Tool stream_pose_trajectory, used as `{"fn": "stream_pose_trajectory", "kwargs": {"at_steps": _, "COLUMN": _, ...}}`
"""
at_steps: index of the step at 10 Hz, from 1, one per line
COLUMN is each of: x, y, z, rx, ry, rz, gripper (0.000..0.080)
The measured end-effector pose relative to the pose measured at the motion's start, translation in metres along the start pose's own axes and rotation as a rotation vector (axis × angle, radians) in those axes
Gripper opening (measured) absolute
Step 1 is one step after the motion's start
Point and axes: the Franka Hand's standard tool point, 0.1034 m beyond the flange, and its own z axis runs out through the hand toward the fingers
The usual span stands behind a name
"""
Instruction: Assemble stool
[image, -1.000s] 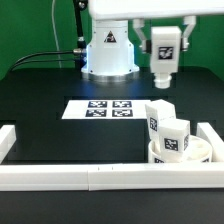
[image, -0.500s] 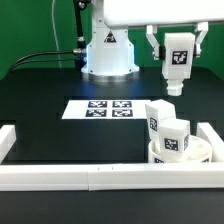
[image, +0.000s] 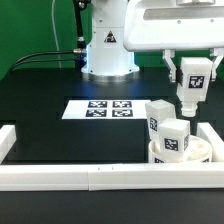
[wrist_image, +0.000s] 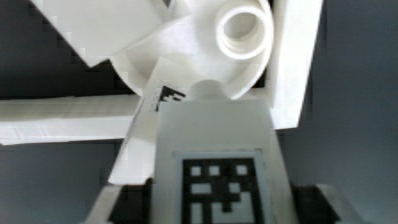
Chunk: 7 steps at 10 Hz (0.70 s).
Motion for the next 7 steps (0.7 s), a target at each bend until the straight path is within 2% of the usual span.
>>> {"fn": "stream_pose_trajectory", "kwargs": {"at_steps": 2, "x": -0.001, "y": 0.000, "z": 0.002, "rx": -0.001, "ry": -0.003, "rz": 0.000, "gripper": 0.0330}}
{"fn": "stream_pose_trajectory", "kwargs": {"at_steps": 4, "x": -0.002, "y": -0.008, "z": 0.017, "rx": -0.009, "ry": -0.009, "rz": -0.004, "gripper": 0.0330}}
{"fn": "stream_pose_trajectory", "kwargs": {"at_steps": 7, "x": -0.005, "y": -0.013, "z": 0.029, "rx": -0.014, "ry": -0.017, "rz": -0.014, "gripper": 0.0330}}
